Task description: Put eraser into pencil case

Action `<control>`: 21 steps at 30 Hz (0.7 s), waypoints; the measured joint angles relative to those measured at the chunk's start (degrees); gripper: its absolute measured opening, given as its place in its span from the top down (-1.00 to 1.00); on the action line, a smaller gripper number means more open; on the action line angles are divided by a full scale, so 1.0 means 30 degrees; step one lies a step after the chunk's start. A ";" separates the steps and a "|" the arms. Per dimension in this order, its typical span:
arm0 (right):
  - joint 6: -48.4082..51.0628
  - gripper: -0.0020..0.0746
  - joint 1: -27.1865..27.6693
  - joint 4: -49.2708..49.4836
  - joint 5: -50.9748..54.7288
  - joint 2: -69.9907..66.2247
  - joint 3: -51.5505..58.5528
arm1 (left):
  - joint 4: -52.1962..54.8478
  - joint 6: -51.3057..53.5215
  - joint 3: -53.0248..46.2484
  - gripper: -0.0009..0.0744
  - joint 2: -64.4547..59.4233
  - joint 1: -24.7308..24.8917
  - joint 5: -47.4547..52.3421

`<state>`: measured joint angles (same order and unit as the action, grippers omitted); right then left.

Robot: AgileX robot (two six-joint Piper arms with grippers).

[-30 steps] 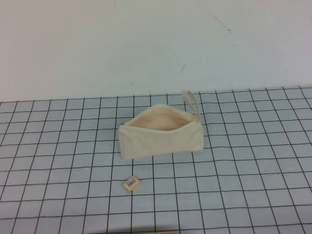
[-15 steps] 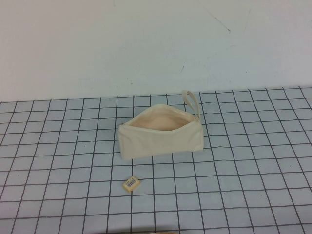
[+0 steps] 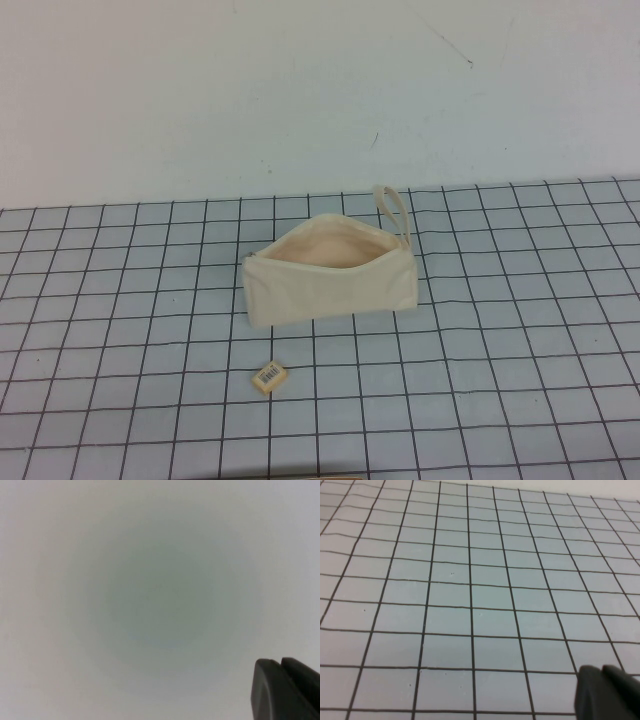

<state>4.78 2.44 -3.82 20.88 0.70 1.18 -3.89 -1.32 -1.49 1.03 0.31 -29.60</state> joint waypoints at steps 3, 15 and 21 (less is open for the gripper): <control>0.0000 0.95 0.0000 0.0000 0.0000 0.0000 0.0000 | 0.0000 -0.0313 0.0000 0.98 0.0000 0.0000 -0.2253; 0.0000 0.95 0.0000 0.0000 0.0000 0.0000 0.0000 | 0.1700 -0.2020 0.7779 0.98 -0.1998 0.0000 1.1772; 0.0000 0.95 0.0000 0.0000 0.0000 0.0000 0.0000 | 0.1809 -0.2020 1.2141 0.98 -0.6982 0.0000 1.9654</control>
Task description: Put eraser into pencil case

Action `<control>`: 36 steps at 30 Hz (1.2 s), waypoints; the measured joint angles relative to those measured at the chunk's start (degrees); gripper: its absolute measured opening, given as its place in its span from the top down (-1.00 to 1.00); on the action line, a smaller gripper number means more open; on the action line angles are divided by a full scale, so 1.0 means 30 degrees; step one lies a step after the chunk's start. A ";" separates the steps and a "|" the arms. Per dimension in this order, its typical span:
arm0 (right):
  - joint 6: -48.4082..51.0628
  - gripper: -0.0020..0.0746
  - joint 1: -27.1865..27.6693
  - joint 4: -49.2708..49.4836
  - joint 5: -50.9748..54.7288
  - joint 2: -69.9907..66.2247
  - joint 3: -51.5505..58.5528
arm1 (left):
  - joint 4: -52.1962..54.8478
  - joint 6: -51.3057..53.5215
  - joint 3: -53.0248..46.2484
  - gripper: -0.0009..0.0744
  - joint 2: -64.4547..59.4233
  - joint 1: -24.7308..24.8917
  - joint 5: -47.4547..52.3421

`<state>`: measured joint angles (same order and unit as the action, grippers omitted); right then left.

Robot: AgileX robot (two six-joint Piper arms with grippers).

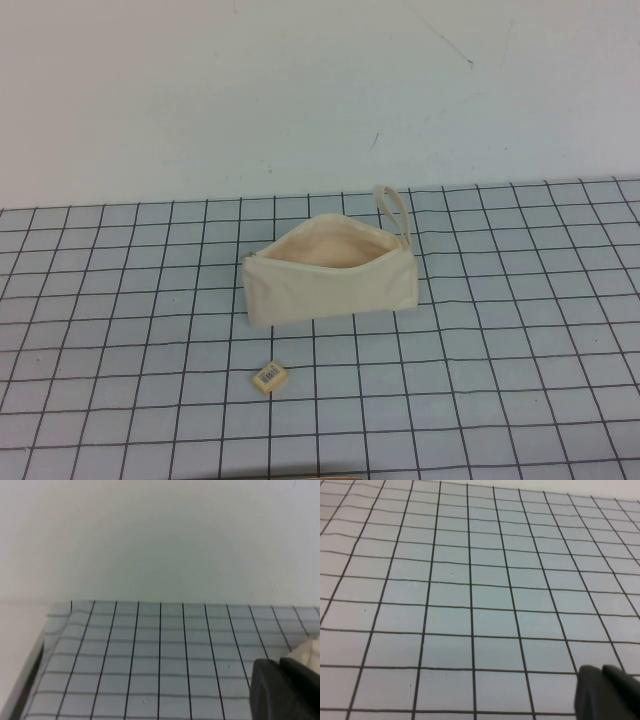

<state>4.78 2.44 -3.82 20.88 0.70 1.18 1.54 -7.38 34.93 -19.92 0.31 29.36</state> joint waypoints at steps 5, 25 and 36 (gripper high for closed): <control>0.0000 0.95 0.0000 0.0000 0.0000 0.0000 0.0000 | -0.1934 0.1009 0.0302 0.98 -0.4665 0.0000 -0.0085; 0.0000 0.95 0.0000 0.0000 0.0000 0.0000 0.0000 | -0.9546 1.5066 0.7271 0.98 -2.3228 0.5788 -0.0371; 0.0000 0.95 0.0000 0.0000 0.0000 0.0000 0.0000 | -0.7645 1.2398 1.0058 -0.08 -2.9172 0.7693 -0.0941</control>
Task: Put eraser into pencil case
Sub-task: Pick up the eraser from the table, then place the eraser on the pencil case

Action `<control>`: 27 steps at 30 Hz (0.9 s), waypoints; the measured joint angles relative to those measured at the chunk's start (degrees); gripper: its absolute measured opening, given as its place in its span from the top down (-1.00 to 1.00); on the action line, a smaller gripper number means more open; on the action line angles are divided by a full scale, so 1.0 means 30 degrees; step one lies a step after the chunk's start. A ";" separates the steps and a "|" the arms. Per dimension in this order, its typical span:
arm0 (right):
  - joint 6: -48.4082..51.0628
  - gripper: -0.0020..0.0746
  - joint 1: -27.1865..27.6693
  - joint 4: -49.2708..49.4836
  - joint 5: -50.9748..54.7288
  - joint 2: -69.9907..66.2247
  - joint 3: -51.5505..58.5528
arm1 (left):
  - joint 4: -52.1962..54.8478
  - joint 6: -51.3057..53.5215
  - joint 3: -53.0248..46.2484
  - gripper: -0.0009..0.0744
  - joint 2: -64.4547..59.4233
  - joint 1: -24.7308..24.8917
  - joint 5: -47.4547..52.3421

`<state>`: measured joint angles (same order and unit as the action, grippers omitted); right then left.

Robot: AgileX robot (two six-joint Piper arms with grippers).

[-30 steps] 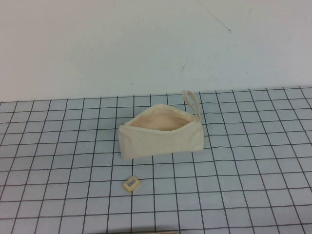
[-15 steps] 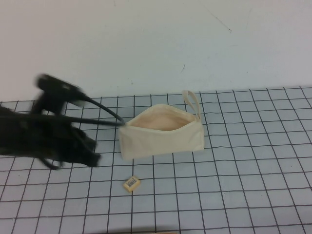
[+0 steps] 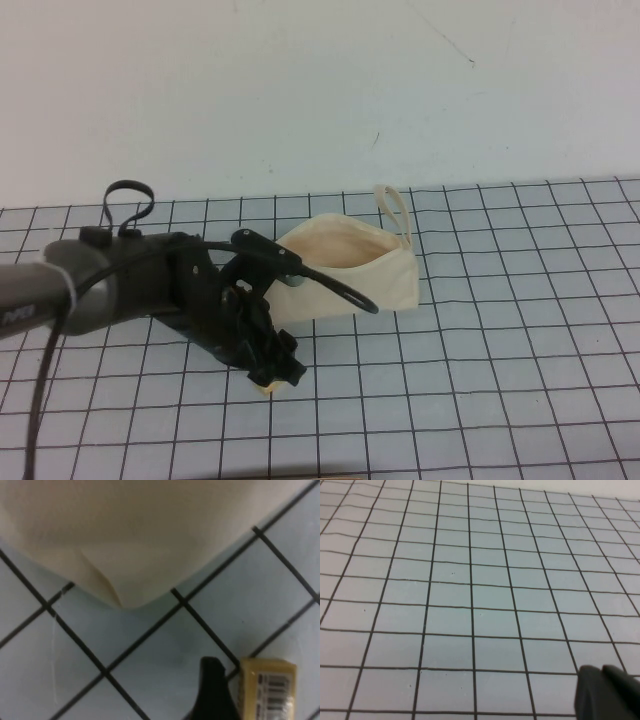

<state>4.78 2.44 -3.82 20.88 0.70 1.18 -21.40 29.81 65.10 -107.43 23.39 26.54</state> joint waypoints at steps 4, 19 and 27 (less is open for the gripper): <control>0.0000 0.95 0.0000 0.0000 0.0000 0.0000 0.0000 | 0.0408 -0.0148 0.0853 -0.07 -0.0948 0.0000 0.0469; 0.0000 0.95 0.0000 0.0000 0.0000 0.0000 0.0000 | 0.0022 -0.0372 0.3523 0.50 -0.1775 0.0028 0.6041; 0.0000 0.95 0.0000 0.0000 0.0000 0.0000 0.0000 | -0.0863 -0.0372 0.9230 0.50 -0.1208 0.0028 0.9939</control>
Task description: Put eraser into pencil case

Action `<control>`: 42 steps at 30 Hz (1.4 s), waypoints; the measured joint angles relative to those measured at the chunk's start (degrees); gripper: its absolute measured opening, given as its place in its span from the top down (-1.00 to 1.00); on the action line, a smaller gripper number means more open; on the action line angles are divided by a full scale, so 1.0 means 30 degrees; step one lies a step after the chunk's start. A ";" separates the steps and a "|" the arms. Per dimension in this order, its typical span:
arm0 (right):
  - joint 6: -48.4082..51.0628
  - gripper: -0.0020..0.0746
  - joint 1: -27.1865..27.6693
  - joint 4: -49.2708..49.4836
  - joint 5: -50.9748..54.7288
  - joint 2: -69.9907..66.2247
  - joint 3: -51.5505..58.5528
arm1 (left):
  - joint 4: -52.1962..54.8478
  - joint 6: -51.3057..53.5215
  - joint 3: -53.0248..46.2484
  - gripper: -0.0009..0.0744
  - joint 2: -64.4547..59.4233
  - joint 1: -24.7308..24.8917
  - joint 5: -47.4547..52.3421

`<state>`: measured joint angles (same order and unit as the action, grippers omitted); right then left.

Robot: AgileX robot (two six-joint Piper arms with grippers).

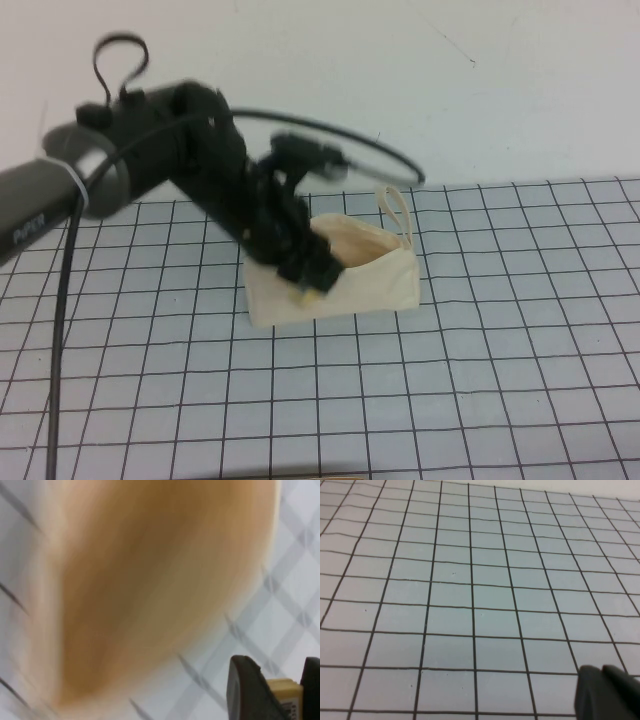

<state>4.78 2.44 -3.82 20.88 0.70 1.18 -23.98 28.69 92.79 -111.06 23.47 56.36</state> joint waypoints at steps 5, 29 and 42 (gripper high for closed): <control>0.0000 0.95 0.0000 0.0000 0.0000 0.0000 0.0000 | -0.0120 0.0311 0.1327 0.50 0.0056 0.0000 -0.4528; 0.0000 0.95 0.0000 0.0000 0.0000 0.0000 0.0000 | 0.6827 -0.2886 0.3377 0.94 0.5431 0.0000 -0.5244; 0.0000 0.95 0.0000 0.0000 0.0000 0.0000 0.0000 | 0.6948 -0.3019 -0.6511 0.98 1.6271 0.0000 -1.0793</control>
<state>4.78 2.44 -3.82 20.88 0.70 1.18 -3.14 19.64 73.26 -62.24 23.47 23.98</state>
